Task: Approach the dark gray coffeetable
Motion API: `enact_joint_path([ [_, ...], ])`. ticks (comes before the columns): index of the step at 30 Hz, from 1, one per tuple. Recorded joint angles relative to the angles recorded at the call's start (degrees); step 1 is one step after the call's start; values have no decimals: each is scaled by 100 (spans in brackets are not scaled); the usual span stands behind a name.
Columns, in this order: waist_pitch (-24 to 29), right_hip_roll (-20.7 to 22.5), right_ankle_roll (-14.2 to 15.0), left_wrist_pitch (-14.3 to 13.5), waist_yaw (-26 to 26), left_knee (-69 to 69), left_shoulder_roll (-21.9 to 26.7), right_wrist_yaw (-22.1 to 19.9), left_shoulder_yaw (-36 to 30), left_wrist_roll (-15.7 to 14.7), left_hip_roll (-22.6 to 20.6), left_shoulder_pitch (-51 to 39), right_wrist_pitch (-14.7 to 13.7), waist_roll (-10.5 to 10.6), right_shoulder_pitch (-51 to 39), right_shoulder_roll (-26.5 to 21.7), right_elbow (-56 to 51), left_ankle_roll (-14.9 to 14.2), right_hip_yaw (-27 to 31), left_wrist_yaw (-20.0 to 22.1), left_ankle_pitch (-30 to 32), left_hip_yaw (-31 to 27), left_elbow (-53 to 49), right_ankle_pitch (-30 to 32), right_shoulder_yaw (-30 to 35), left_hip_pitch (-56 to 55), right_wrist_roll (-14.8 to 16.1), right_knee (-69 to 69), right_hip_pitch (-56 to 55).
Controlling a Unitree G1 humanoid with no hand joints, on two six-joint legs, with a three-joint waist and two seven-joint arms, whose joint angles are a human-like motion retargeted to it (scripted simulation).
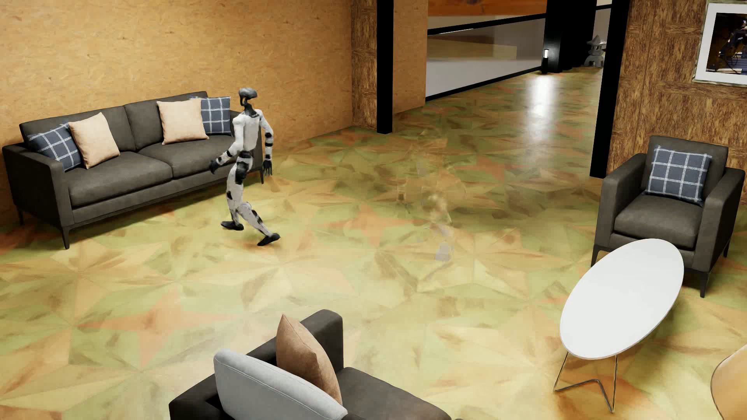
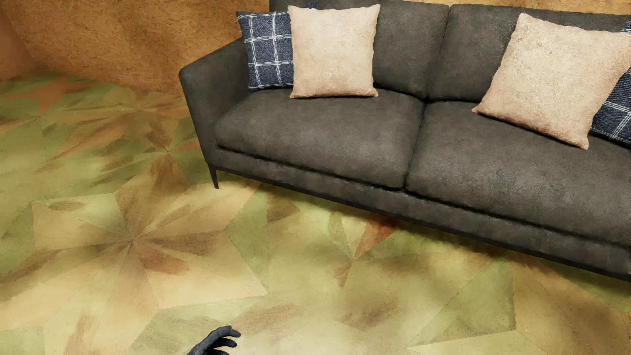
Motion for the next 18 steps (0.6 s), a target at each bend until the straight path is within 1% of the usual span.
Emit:
enact_joint_path([
  [1,23,-1,0,0,-166,122,-8,0,73,0,281,76,0,1,81,-20,-58,0,0,0,-17,0,-2,285,135,249,0,212,73],
  [2,-134,-58,0,0,-245,211,-24,0,-24,0,450,159,0,-52,67,-24,5,0,0,0,64,0,102,1051,304,303,0,765,-224],
  [3,-178,54,0,0,-244,453,-203,0,343,0,829,391,0,41,30,70,133,0,0,0,255,0,225,1580,377,287,0,1295,-314],
  [4,-102,15,0,0,-165,818,-325,0,158,0,940,302,0,113,-212,26,431,0,0,0,542,0,846,1519,437,284,0,1864,-334],
  [5,-23,131,0,0,-100,1123,-414,0,-60,0,996,208,0,89,-420,4,500,0,0,0,1000,0,1463,1252,338,176,0,2032,-314],
  [6,18,211,0,0,-144,1512,-391,0,-425,0,1091,155,0,91,-602,18,440,0,0,0,1630,0,1968,879,284,-128,0,2116,-185],
  [7,104,199,0,0,-98,1569,-359,0,-824,0,1177,81,0,122,-763,-66,190,0,0,0,2330,0,2359,649,258,-383,0,2075,88],
  [8,174,164,0,0,19,1415,-351,0,-983,0,1177,113,0,113,-902,-153,-78,0,0,0,2669,0,2618,525,120,-565,0,1994,325],
  [9,224,145,0,0,248,1171,-312,0,-1052,0,1127,218,0,73,-990,-255,-380,0,0,0,2943,0,2781,408,9,-684,0,1895,491],
  [10,226,151,0,0,371,1131,-254,0,-985,0,1103,400,0,69,-1080,-394,-709,0,0,0,3682,0,2827,310,-203,-921,0,1814,583],
  [11,217,203,0,0,401,1150,-158,0,-877,0,1169,570,0,113,-1138,-479,-922,0,0,0,4553,0,2761,193,-525,-1133,0,1748,747],
  [12,174,242,0,0,382,1072,-87,0,-831,0,1230,665,0,169,-1152,-580,-1054,0,0,0,4635,0,2751,80,-830,-1271,0,1682,903],
  [13,204,267,0,0,439,919,-2,0,-823,0,1262,732,0,197,-1180,-601,-1089,0,0,0,4635,0,2675,7,-1355,-1259,0,1648,1051],
  [14,152,280,0,0,506,767,8,0,-596,0,1304,802,0,230,-1159,-613,-1078,0,0,0,4635,0,2713,-65,-1757,-1221,0,1660,1141],
  [15,175,269,0,0,602,564,196,0,-922,0,1319,844,0,289,-1169,-665,-1057,0,0,0,4635,0,2392,-123,-2094,-1141,0,1674,1225],
  [16,147,274,0,0,586,459,110,0,-629,0,1382,796,0,346,-1233,-706,-964,0,0,0,4651,0,2572,-220,-2427,-1238,0,1677,1272],
  [17,136,256,0,0,592,367,190,0,-660,0,1401,790,0,346,-1281,-746,-843,0,0,0,4656,0,2567,-286,-2457,-1294,0,1724,1354],
  [18,107,268,0,0,640,322,226,0,-540,0,1425,795,0,342,-1293,-775,-769,0,0,0,4509,0,2458,-357,-2440,-1426,0,1699,1359],
])
